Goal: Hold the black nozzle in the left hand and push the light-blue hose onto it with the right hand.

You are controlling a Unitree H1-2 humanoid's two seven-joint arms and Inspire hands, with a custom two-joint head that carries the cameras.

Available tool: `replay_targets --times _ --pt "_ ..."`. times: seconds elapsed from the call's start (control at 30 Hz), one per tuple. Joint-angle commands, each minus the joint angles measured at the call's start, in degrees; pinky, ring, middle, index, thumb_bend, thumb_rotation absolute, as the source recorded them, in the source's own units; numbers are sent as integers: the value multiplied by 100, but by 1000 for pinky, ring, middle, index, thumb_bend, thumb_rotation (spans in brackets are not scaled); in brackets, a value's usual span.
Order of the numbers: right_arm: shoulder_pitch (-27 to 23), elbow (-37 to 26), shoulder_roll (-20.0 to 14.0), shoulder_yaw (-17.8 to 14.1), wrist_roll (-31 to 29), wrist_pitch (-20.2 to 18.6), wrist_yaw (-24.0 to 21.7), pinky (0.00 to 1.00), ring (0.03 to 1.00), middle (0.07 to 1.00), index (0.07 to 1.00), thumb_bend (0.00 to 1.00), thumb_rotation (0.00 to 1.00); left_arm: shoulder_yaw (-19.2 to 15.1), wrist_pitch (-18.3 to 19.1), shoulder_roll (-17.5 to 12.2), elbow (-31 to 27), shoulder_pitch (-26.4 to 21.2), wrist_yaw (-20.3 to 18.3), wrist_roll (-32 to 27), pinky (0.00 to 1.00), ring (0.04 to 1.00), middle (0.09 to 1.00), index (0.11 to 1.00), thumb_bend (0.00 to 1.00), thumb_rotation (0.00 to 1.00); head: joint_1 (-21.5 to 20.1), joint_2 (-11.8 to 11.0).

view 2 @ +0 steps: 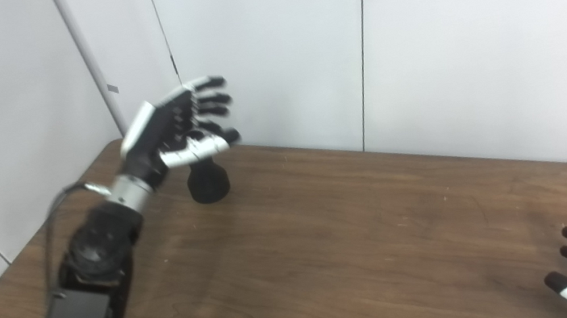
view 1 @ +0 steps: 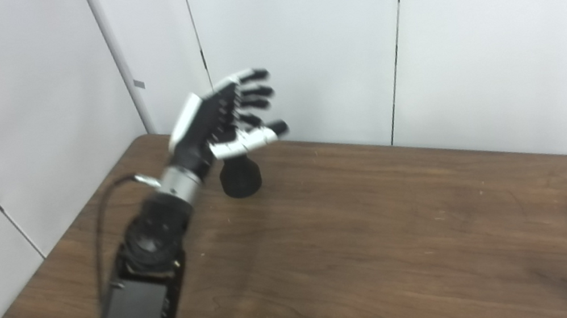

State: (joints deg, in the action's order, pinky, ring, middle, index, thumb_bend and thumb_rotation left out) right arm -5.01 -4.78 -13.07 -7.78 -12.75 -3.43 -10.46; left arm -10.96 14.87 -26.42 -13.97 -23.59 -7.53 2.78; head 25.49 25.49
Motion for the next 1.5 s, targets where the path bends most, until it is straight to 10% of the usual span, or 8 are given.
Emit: replay_targets --times 0.0,0.3,0.67,0.9,1.47 --pt "-181 -86 -93 -72 -29 301 -25 809 877 955 972 508 100 -167 -214 -417 -82 -386 186 301 609 738 740 732 639 188 6 0" --pt "-215 -66 -83 -69 -3 299 -11 786 872 953 973 504 94 -365 -323 -993 464 -788 380 774 700 795 788 776 666 220 11 -11" --pt "-190 -148 -80 -71 -6 295 -12 770 864 948 970 510 102 -205 447 -1230 598 -814 299 1493 993 992 937 937 880 336 -95 -43" --pt "-194 -102 -86 -87 2 355 -9 738 845 935 960 530 116 96 1148 -1420 684 -725 -47 1720 1000 1000 1000 1000 1000 371 -91 -37" --pt "-151 -173 -80 -93 2 291 -1 747 852 937 957 535 130 430 1193 -1315 1060 -578 -228 1824 1000 1000 1000 1000 1000 410 -140 -33"
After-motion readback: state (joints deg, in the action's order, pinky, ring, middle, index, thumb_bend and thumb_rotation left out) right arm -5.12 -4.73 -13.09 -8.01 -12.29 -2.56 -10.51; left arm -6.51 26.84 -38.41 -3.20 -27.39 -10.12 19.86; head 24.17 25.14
